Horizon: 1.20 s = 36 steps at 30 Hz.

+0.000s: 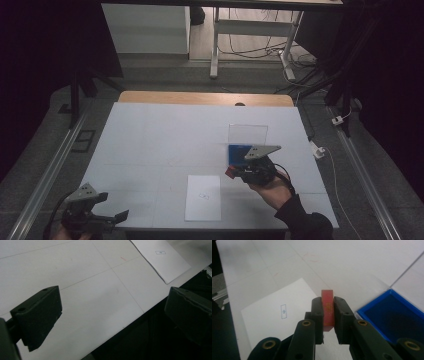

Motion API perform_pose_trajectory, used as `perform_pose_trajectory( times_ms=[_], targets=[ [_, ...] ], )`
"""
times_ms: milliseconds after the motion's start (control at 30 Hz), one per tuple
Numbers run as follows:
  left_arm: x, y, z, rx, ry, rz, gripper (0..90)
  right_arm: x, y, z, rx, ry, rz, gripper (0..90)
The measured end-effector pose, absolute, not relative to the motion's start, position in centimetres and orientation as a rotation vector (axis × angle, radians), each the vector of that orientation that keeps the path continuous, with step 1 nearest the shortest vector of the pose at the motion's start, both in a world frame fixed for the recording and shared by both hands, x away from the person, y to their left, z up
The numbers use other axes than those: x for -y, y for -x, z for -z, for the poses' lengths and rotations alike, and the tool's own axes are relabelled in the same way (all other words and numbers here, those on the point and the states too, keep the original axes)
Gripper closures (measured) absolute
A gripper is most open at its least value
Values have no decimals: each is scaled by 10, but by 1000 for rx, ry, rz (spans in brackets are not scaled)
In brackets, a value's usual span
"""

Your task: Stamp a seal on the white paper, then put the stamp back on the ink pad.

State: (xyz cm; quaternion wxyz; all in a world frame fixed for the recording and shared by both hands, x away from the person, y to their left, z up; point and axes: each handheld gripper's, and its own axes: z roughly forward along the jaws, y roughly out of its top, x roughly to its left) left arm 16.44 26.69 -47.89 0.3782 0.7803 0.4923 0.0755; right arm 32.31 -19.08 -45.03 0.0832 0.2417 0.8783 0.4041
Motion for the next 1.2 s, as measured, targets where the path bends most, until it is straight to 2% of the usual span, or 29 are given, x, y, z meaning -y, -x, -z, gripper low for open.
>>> perform_pose_trajectory(
  times_ms=[1200],
  targets=[
    [-267, -165, 479, -1259, -1996, -192, 19, 220, -362, 451, -2490, -924, -1177, 791]
  ],
)
